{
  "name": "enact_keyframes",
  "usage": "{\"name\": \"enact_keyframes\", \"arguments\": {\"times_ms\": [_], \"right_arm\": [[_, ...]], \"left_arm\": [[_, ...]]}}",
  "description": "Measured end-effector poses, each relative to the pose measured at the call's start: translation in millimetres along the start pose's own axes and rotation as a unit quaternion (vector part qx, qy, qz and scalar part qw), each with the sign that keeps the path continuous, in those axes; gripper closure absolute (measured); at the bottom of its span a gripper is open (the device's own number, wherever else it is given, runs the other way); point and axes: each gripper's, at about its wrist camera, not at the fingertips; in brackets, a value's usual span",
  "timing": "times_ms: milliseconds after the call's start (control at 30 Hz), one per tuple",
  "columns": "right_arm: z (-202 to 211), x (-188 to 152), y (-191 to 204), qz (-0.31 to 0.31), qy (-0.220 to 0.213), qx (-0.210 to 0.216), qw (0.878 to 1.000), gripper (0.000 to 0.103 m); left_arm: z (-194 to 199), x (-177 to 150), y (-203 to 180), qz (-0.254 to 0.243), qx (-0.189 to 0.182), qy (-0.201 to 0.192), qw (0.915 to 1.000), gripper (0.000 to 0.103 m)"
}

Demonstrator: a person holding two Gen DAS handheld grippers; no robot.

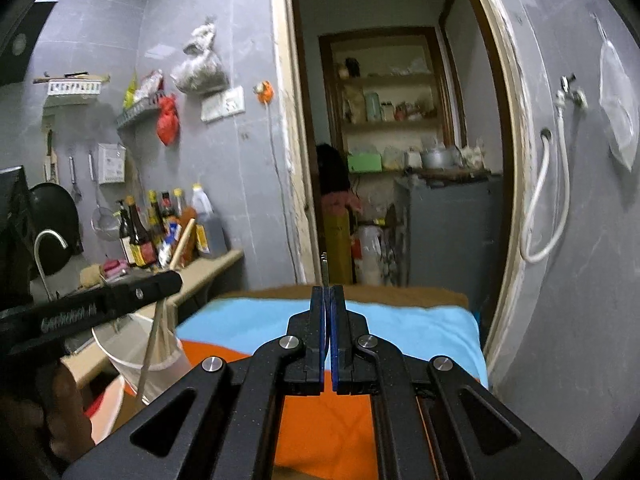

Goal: Organize utensils
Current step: 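Lift the chopstick with the left tool while the right tool lifts the fork, then carry the chopstick with the left tool while the right tool carries the fork to the caddy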

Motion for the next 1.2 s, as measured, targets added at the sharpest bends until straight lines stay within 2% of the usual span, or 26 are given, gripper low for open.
{"name": "enact_keyframes", "arguments": {"times_ms": [200, 500, 633, 800, 1033, 1200], "right_arm": [[4.2, 20.8, 36.9, 0.002, -0.029, 0.019, 0.999, 0.101], [-8.2, 38.8, 85.3, 0.014, -0.064, 0.040, 0.997, 0.101], [-19.3, 37.6, 110.2, 0.042, -0.068, 0.034, 0.996, 0.101], [-32.0, 28.3, 132.8, 0.076, -0.047, 0.029, 0.996, 0.101], [-42.4, 12.3, 145.0, 0.098, -0.027, 0.020, 0.995, 0.101], [-49.6, 3.5, 150.2, 0.109, -0.014, 0.015, 0.994, 0.101]], "left_arm": [[16.3, 36.6, 62.4, 0.058, 0.036, -0.050, 0.9964, 0.098], [10.6, 53.0, 122.0, 0.080, 0.069, -0.077, 0.9915, 0.098], [2.5, 55.5, 132.5, 0.069, 0.071, -0.077, 0.9920, 0.098], [-3.0, 50.5, 135.7, 0.040, 0.089, -0.080, 0.9920, 0.098], [-10.2, 40.2, 133.5, 0.008, 0.106, -0.084, 0.9908, 0.098], [-11.9, 34.8, 136.1, 0.014, 0.105, -0.086, 0.9907, 0.098]]}}
Point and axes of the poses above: each gripper's, at about its wrist camera, not at the fingertips, and z roughly against the way its jaws point, y to its left, x to its top
